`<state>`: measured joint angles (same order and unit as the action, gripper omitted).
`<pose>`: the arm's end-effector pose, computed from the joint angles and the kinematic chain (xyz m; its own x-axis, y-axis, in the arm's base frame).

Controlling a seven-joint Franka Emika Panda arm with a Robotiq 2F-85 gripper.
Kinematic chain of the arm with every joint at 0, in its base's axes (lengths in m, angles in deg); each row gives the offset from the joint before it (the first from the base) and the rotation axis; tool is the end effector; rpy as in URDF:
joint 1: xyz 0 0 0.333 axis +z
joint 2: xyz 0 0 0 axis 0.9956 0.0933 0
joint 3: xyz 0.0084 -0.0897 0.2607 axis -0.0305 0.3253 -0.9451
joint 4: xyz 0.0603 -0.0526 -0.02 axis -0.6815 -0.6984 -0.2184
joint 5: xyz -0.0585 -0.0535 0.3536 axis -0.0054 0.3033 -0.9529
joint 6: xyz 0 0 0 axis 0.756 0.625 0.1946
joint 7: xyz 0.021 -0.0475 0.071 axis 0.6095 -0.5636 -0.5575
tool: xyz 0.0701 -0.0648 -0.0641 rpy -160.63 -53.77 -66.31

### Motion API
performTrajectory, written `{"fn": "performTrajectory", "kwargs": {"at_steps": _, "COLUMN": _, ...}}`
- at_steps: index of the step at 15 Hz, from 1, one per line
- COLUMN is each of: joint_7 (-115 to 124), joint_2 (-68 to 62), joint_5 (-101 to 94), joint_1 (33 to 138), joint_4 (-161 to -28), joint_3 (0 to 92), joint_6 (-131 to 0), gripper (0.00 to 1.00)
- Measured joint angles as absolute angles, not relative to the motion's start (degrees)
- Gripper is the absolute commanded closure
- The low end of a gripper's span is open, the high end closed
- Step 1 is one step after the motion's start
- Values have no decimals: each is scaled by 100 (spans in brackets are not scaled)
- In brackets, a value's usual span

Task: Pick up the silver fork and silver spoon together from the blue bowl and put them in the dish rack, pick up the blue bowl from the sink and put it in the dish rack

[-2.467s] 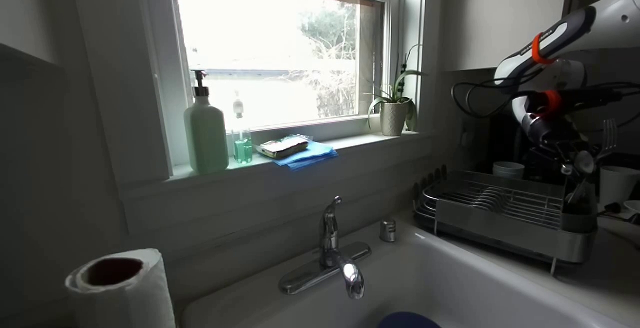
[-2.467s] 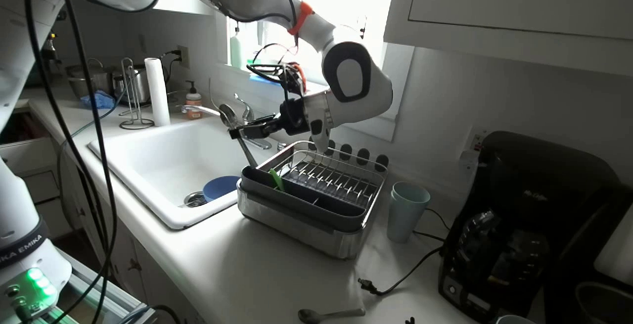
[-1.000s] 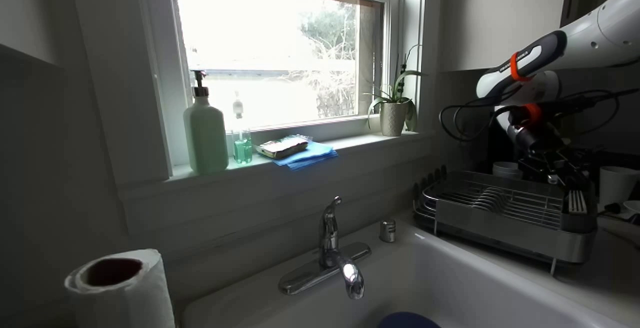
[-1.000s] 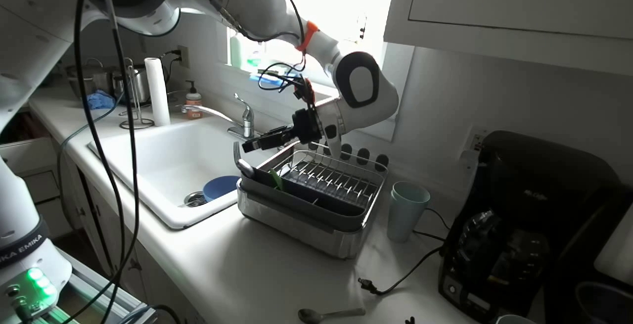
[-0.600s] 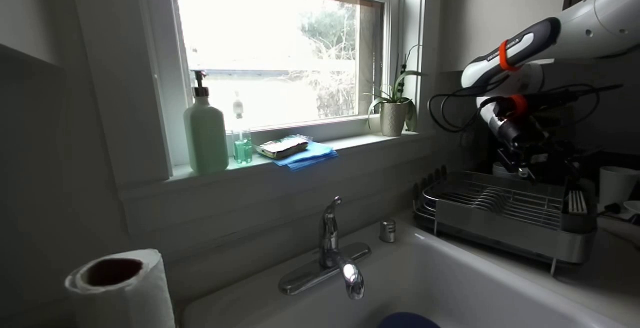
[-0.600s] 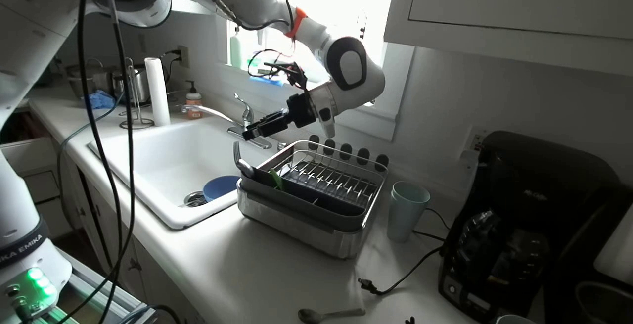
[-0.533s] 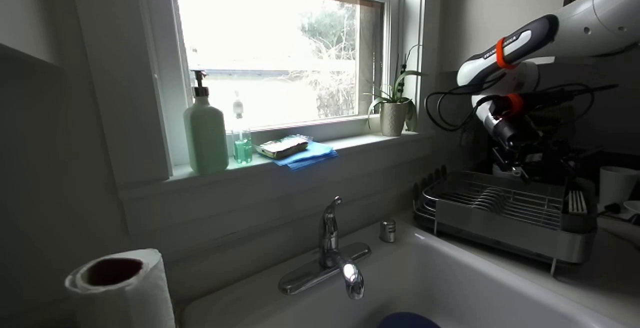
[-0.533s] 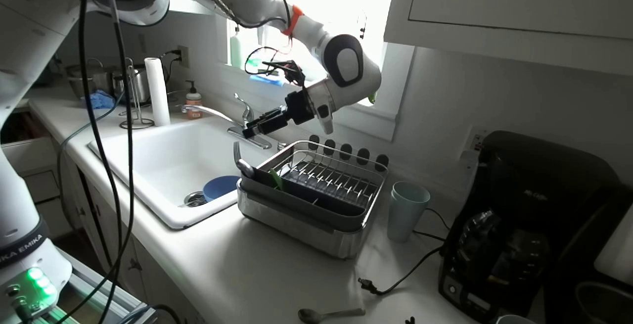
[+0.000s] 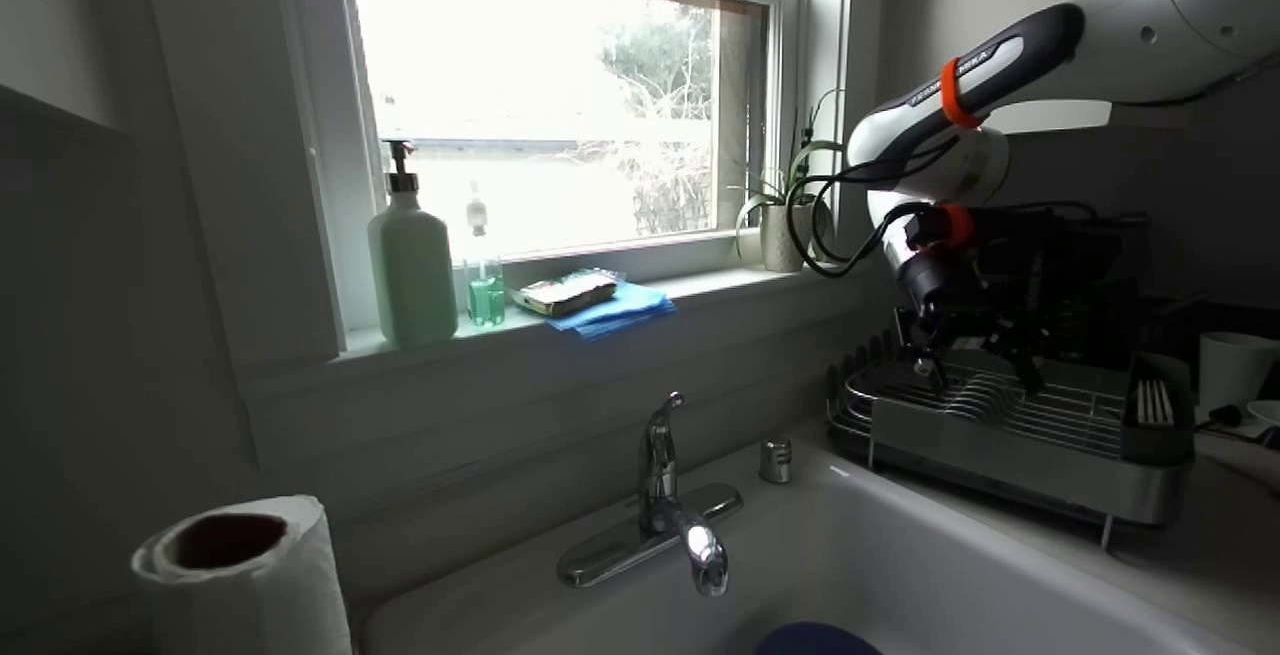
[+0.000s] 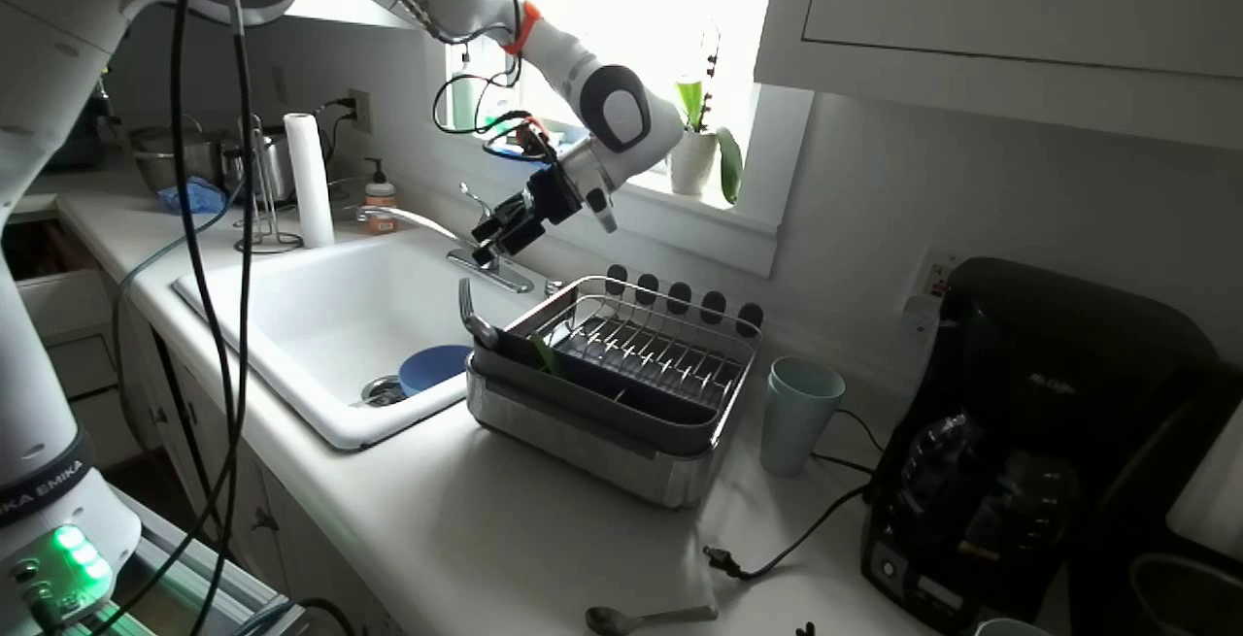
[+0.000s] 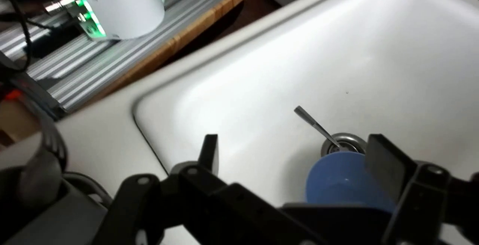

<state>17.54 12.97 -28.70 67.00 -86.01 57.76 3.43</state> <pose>0.4905 -0.2361 0.3124 0.3729 -0.5101 -0.7751 -0.7879 -0.6153 0.0259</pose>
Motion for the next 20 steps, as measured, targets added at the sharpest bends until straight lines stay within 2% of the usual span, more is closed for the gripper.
{"fn": "performTrajectory", "kwargs": {"at_steps": 11, "joint_7": 1866, "joint_2": 1159, "joint_5": -2675, "joint_1": 7071, "joint_4": -9042, "joint_3": 5633, "joint_6": -253, "gripper": 0}}
{"fn": "performTrajectory", "kwargs": {"at_steps": 20, "joint_7": 2232, "joint_2": 723, "joint_5": -2702, "joint_1": 7954, "joint_4": -10578, "joint_3": 5192, "joint_6": -3009, "gripper": 0}}
